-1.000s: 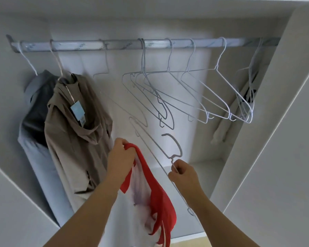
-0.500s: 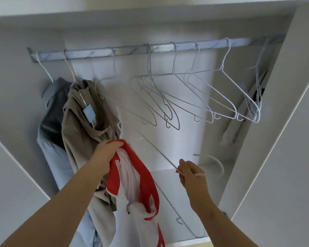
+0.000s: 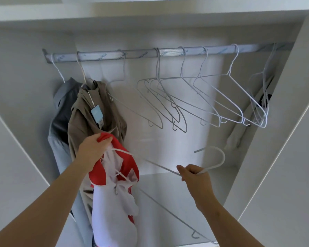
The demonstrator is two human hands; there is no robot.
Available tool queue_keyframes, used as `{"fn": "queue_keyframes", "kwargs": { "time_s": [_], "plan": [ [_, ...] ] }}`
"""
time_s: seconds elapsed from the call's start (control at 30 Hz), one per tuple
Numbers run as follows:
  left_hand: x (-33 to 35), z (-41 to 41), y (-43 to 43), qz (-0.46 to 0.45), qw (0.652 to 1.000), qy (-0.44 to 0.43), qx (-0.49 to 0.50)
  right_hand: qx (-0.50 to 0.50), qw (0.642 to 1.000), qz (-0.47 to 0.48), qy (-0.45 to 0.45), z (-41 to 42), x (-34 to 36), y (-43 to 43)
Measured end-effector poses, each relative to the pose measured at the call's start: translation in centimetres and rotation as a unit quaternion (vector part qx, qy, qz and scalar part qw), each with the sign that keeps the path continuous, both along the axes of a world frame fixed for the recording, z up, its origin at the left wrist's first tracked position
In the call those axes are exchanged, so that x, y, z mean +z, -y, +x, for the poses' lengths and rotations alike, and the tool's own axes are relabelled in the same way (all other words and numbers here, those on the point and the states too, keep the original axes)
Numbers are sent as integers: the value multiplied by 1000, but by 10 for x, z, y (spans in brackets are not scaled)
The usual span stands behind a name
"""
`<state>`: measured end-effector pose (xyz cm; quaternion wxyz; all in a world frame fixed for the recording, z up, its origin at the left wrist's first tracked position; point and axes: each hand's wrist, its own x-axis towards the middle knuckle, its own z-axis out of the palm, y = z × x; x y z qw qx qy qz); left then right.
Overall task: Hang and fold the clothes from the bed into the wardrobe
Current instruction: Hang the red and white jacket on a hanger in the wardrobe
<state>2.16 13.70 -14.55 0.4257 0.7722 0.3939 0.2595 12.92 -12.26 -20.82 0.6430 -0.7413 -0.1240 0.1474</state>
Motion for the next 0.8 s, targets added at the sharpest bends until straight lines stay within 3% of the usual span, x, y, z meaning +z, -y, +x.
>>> {"fn": "queue_keyframes", "kwargs": {
  "time_s": [0.17, 0.3, 0.37, 0.5, 0.6, 0.67, 0.7, 0.73, 0.77, 0.8],
  "plan": [
    [2, -4, 5, 188, 976, -95, -52, -11, 1000, -23, -2, 1, 0, -5],
    [1, 3, 29, 242, 954, -133, -121, 3, 997, -61, 36, -6, 0, -17],
    [1, 8, 48, 241, 953, -107, -150, 7, 994, -91, 54, -10, 1, -27],
    [3, 18, 89, 50, 983, 21, -175, -17, 994, -94, 44, -14, 1, -38],
    [3, 18, 112, -177, 955, 90, -219, -32, 998, -53, 29, -16, 5, -40],
    [2, 14, 116, -222, 934, 82, -268, -45, 998, -20, 33, -15, 10, -39],
    [0, 13, 113, -140, 943, 44, -299, -51, 998, -5, 39, -15, 13, -39],
    [-3, 12, 109, 0, 947, -8, -320, -56, 997, 5, 45, -14, 15, -38],
    [-5, 10, 105, 159, 929, -51, -330, -59, 997, 10, 51, -13, 16, -37],
    [-8, 10, 101, 315, 889, -75, -323, -58, 997, 12, 58, -13, 16, -36]
  ]
}}
